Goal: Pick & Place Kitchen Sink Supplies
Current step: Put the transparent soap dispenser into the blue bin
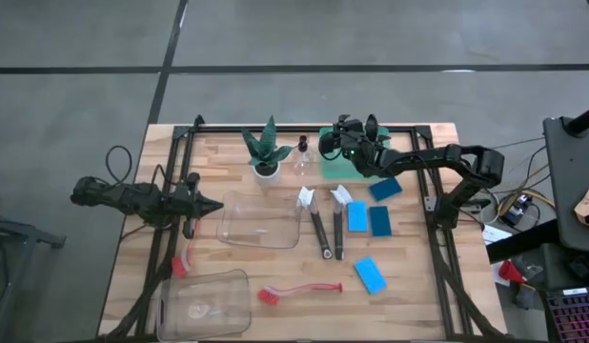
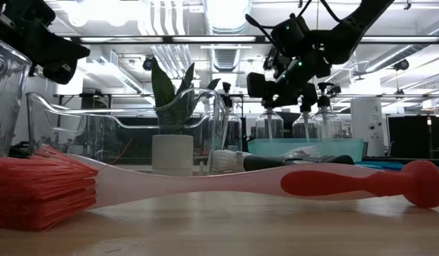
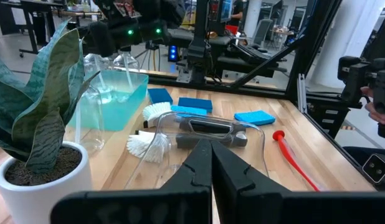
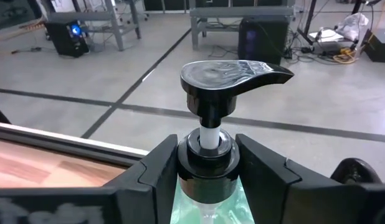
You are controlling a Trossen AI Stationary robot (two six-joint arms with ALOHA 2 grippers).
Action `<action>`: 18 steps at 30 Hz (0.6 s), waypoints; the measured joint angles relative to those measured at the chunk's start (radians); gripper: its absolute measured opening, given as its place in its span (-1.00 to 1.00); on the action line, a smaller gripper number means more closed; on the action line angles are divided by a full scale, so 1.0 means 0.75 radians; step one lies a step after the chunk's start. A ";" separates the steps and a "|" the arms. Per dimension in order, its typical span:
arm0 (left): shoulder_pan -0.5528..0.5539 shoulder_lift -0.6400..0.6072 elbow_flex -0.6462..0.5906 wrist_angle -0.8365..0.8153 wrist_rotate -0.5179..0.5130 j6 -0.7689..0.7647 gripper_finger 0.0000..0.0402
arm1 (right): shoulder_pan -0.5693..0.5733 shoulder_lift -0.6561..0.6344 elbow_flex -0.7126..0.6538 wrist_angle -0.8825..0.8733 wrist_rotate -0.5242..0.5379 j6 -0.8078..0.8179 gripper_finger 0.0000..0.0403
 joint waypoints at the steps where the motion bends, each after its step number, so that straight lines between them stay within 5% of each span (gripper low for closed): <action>1: 0.000 0.000 0.000 0.000 0.000 0.000 -1.00 | 0.000 0.009 0.000 0.009 -0.001 0.000 -0.28; 18: 0.000 0.000 0.000 0.001 0.000 0.000 -1.00 | 0.000 0.015 -0.001 0.014 -0.002 -0.051 -0.06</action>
